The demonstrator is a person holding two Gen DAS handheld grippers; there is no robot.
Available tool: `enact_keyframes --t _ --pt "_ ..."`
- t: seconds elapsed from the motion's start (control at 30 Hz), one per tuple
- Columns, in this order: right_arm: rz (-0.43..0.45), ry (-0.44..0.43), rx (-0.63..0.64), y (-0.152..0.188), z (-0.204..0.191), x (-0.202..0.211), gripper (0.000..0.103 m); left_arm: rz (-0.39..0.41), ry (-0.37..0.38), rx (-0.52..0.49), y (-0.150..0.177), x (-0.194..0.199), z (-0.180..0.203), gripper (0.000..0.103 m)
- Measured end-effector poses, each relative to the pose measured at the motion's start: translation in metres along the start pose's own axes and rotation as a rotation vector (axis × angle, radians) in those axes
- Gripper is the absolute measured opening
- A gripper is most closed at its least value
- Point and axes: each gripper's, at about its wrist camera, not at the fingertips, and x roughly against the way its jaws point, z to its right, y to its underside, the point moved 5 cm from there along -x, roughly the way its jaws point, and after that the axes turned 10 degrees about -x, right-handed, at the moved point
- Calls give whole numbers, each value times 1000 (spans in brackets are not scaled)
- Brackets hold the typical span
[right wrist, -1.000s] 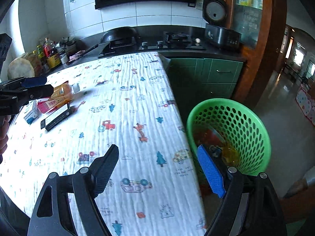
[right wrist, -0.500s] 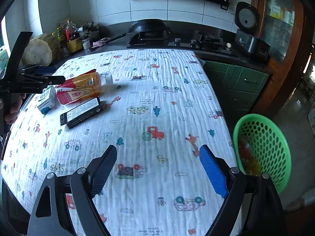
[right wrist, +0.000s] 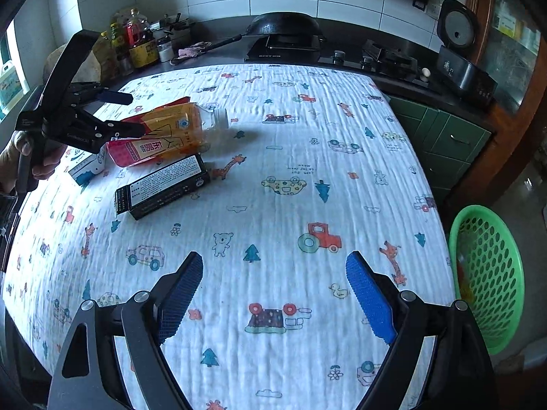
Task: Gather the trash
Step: 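Grasp the orange drink bottle with the left gripper and lift it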
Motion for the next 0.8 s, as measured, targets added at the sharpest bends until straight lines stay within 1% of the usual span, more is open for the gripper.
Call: enact_keyframes --t 0.1,0.17,0.4,0.5,0.57,0.63,0.73,0.8 --pt "-13 -1 1 1 -4 -4 83 -2 25 -26 -2 -6 0 94" --pt "-16 0 5 2 -6 -5 83 -16 17 -53 -3 -13 1 96" --pt "-26 3 11 4 -11 -6 83 -53 12 -152 -4 -31 10 96" --pt "-30 5 12 4 -11 -7 83 -74 5 -181 -2 -36 12 89" --pt "-31 5 12 4 -11 -7 83 -87 4 -189 -1 -40 13 80" --pt "-38 4 10 5 -11 -9 83 -93 10 -188 0 -42 14 75" --pt "-51 0 11 5 -14 -14 83 -79 -1 -166 0 -39 14 73" --pt "-57 -6 12 5 -18 -17 83 -68 -19 -119 1 -36 9 73"
